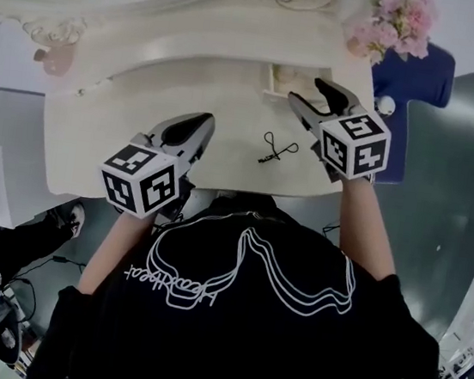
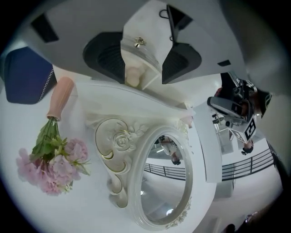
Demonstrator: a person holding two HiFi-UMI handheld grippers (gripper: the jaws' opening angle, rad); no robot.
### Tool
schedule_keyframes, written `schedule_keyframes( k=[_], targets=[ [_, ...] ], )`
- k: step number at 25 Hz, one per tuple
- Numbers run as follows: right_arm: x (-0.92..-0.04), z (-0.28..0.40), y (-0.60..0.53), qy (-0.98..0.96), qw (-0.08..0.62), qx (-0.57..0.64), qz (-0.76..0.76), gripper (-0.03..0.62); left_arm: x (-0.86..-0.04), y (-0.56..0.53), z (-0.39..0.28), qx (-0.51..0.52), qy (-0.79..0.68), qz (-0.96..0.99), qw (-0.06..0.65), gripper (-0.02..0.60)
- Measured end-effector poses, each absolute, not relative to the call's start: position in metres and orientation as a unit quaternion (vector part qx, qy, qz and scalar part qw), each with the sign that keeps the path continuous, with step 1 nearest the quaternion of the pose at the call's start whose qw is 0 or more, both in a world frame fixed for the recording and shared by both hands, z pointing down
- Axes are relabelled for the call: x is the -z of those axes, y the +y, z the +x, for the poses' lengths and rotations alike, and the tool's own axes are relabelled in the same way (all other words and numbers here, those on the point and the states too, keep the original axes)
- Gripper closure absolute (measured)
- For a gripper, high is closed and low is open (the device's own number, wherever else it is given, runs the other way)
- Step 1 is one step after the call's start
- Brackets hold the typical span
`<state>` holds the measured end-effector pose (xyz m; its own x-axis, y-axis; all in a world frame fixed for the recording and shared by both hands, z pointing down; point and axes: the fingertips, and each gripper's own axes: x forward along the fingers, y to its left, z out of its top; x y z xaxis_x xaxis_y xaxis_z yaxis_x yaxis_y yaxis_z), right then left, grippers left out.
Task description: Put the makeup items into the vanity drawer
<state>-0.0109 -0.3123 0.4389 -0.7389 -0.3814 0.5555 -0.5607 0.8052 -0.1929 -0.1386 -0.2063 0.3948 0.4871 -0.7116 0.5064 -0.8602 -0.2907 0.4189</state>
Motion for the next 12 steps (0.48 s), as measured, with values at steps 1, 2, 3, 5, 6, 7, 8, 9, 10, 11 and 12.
schedule_keyframes(
  k=[1, 2, 3, 5, 6, 7, 8, 9, 10, 11, 12],
  targets=[
    [-0.433, -0.012, -0.306, -0.918, 0.241, -0.188, 0.252, 0.347, -0.394, -0.205, -0.139, -0.111, -0.491, 0.798, 0.332, 0.58],
    [-0.427, -0.014, -0.299, -0.921, 0.224, -0.202, 0.246, 0.347, -0.393, -0.203, -0.139, -0.109, -0.487, 0.8, 0.332, 0.58],
    [-0.419, -0.016, -0.291, -0.924, 0.203, -0.218, 0.238, 0.352, -0.393, -0.201, -0.14, -0.108, -0.484, 0.802, 0.332, 0.58],
    [-0.403, -0.019, -0.276, -0.928, 0.163, -0.248, 0.225, 0.368, -0.391, -0.196, -0.139, -0.104, -0.478, 0.806, 0.334, 0.58],
    [-0.396, -0.02, -0.268, -0.929, 0.145, -0.259, 0.221, 0.381, -0.39, -0.193, -0.138, -0.102, -0.474, 0.808, 0.334, 0.58],
    [-0.39, -0.02, -0.26, -0.93, 0.132, -0.266, 0.217, 0.392, -0.389, -0.191, -0.136, -0.101, -0.47, 0.811, 0.333, 0.58],
    [-0.384, -0.019, -0.252, -0.931, 0.123, -0.267, 0.214, 0.404, -0.387, -0.189, -0.134, -0.1, -0.465, 0.815, 0.331, 0.58],
    [-0.379, -0.019, -0.244, -0.933, 0.118, -0.265, 0.212, 0.416, -0.385, -0.187, -0.131, -0.1, -0.459, 0.819, 0.329, 0.58],
    [-0.375, -0.018, -0.237, -0.935, 0.114, -0.26, 0.212, 0.429, -0.383, -0.185, -0.128, -0.099, -0.453, 0.824, 0.325, 0.58],
    [-0.371, -0.017, -0.229, -0.937, 0.109, -0.254, 0.215, 0.453, -0.381, -0.183, -0.125, -0.099, -0.447, 0.829, 0.321, 0.58],
    [-0.368, -0.016, -0.223, -0.938, 0.103, -0.25, 0.218, 0.48, -0.379, -0.181, -0.122, -0.098, -0.442, 0.833, 0.318, 0.58]
  ],
)
